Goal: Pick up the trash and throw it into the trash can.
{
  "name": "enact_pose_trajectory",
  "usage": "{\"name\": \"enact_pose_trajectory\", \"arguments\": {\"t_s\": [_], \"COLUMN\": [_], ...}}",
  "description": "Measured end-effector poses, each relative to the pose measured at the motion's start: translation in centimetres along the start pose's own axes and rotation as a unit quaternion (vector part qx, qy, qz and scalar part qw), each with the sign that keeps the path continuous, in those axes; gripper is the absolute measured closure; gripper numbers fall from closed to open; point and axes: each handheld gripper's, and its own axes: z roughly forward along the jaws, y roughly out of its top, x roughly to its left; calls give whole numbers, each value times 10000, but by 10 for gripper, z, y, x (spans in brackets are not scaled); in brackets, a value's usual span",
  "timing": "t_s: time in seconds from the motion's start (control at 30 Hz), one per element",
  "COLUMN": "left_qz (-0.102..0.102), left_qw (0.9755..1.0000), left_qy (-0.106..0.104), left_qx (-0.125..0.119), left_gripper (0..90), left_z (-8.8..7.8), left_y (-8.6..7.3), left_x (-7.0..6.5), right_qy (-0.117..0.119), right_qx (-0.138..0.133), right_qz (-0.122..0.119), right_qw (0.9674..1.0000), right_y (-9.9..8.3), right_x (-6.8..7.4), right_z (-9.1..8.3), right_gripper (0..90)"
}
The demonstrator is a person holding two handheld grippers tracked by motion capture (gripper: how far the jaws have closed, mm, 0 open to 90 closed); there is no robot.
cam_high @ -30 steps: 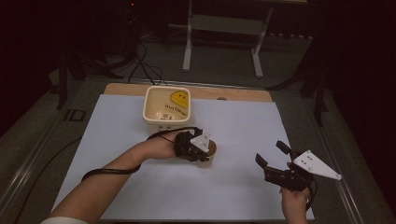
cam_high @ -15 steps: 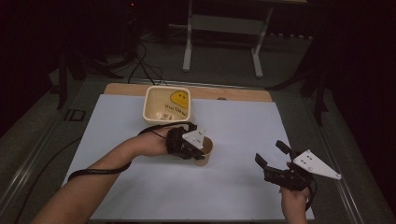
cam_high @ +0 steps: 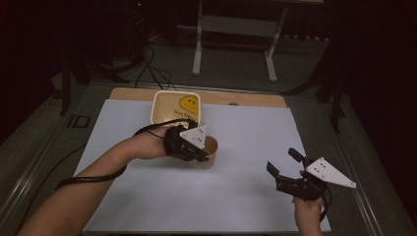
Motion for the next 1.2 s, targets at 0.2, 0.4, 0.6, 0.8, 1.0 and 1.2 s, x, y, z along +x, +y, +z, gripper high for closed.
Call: {"name": "enact_pose_trajectory", "arguments": {"t_s": [0.2,0.4,0.6,0.8,1.0,1.2], "left_qz": [-10,-20,9,-16,-63,-126], "left_qw": [9999,9997,9994,9987,9981,9972], "left_qy": [149,236,337,509,615,732], "left_qx": [-84,-71,-24,-61,-59,-17], "left_gripper": [891,891,891,892,892,892], "left_z": [-17,-30,-43,-56,-65,-78], "left_y": [2,4,8,10,11,13], "left_x": [1,4,7,13,18,27], "right_qy": [0,2,14,22,23,30], "right_qx": [-4,15,9,18,25,47], "right_qz": [-10,-17,-32,-35,-43,-45], "right_qw": [10000,10000,10000,10000,10000,10000], "right_y": [0,0,0,0,0,0], "right_x": [0,1,2,2,2,3], "right_z": [0,1,1,1,1,2], "right_gripper": [125,125,125,125,125,125]}}
